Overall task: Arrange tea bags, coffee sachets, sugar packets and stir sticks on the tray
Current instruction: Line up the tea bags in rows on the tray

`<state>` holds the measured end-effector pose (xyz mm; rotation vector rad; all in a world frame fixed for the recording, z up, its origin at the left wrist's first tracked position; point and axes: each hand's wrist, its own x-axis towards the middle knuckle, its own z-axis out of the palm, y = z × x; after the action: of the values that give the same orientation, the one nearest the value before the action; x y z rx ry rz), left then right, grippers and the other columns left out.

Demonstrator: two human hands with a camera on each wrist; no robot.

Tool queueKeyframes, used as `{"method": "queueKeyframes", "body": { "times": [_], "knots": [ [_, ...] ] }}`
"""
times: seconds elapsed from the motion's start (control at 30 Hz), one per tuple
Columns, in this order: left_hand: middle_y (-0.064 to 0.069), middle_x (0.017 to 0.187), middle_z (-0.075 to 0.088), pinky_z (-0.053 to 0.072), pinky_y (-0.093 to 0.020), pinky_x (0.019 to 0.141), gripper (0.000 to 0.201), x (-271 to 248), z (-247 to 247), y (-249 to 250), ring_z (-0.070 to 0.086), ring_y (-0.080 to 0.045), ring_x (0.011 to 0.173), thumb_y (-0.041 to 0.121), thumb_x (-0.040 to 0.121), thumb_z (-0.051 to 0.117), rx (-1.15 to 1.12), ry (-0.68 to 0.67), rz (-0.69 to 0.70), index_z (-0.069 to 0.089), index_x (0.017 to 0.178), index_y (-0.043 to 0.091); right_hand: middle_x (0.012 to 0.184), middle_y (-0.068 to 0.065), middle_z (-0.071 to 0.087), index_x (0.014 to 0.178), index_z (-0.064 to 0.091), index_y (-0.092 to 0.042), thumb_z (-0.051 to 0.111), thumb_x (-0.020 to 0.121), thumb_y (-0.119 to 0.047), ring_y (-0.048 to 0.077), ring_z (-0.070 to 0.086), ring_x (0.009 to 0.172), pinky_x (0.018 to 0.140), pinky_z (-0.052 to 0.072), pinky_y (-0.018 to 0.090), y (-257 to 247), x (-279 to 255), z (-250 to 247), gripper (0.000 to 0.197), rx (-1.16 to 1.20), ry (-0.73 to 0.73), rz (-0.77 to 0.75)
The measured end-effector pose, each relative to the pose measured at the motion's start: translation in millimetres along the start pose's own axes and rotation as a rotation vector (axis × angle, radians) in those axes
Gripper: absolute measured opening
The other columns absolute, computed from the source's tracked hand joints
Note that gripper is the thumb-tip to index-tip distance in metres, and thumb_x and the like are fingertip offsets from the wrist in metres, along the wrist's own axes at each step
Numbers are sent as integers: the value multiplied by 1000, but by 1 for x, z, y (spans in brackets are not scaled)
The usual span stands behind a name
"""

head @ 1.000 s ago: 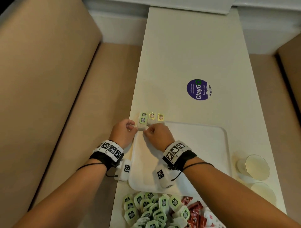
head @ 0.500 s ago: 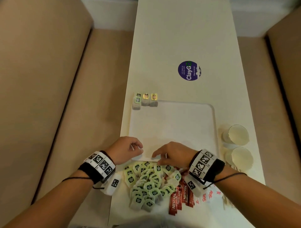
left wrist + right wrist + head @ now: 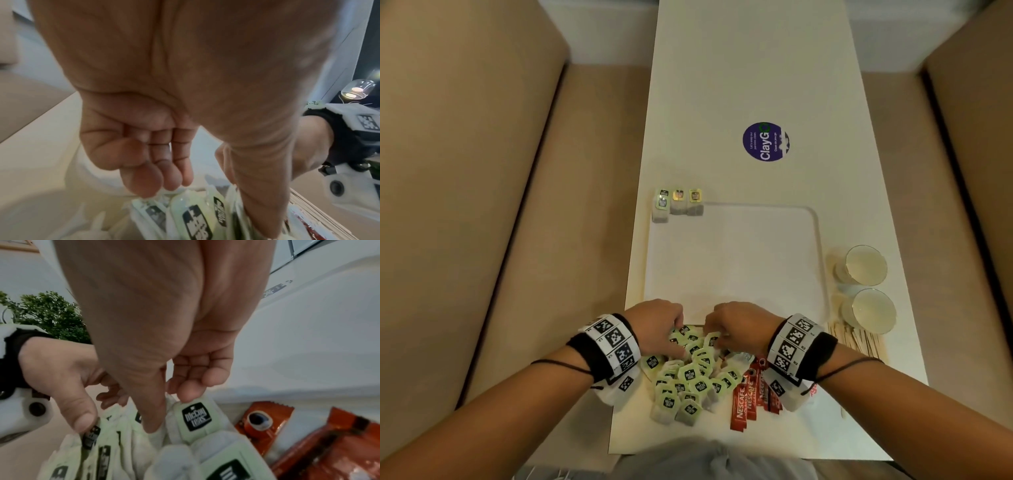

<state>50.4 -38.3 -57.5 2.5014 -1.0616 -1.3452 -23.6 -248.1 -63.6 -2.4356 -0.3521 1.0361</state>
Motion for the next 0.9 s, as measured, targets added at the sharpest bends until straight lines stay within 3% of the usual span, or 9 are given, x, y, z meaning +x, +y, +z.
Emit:
{"method": "queueKeyframes", "body": {
  "times": [0.13, 0.27, 0.5, 0.67, 0.8, 0.9],
  "knots": [
    [12, 81, 55, 43, -25, 63, 34, 0, 0, 4, 54, -11, 73, 46, 81, 74, -57, -17, 22, 65, 101, 19, 113, -3, 56, 120, 69, -24, 66, 93, -31, 19, 61, 95, 84, 51, 35, 1, -11, -7, 28, 24, -5, -33],
    [11, 78, 64, 50, -21, 66, 10, -2, -1, 5, 61, -7, 72, 30, 82, 73, -147, -32, 49, 69, 86, 22, 112, -6, 56, 115, 70, -26, 66, 90, -31, 15, 59, 92, 80, 48, 31, 2, -19, -15, 25, 37, 18, -61],
    [13, 71, 62, 47, -18, 62, 5, -5, -12, 8, 53, -1, 61, 23, 78, 71, -280, -21, 99, 71, 82, 22, 110, -9, 59, 114, 69, -25, 64, 93, -34, -4, 48, 72, 65, 33, 15, 0, -31, -27, 23, 58, 81, -108],
    [12, 70, 63, 49, -24, 66, 6, -7, -23, 11, 55, -3, 62, 20, 79, 75, -419, -13, 120, 70, 79, 23, 102, -14, 56, 110, 67, -25, 63, 93, -38, 5, 54, 87, 68, 35, 15, 1, -37, -29, 22, 79, 143, -110],
    [4, 72, 66, 53, -34, 71, 8, -8, -27, 7, 57, -8, 66, 19, 79, 76, -488, -5, 127, 69, 77, 23, 103, -13, 61, 109, 67, -25, 63, 92, -39, 7, 52, 94, 78, 40, 25, 1, -38, -28, 22, 95, 143, -100],
    [-5, 77, 68, 51, -29, 71, 5, -10, -29, 8, 58, -10, 70, 16, 81, 72, -526, 30, 137, 69, 77, 18, 108, -10, 67, 107, 65, -27, 62, 91, -39, 5, 56, 94, 80, 43, 25, 0, -41, -27, 20, 166, 135, -72]
  ]
}}
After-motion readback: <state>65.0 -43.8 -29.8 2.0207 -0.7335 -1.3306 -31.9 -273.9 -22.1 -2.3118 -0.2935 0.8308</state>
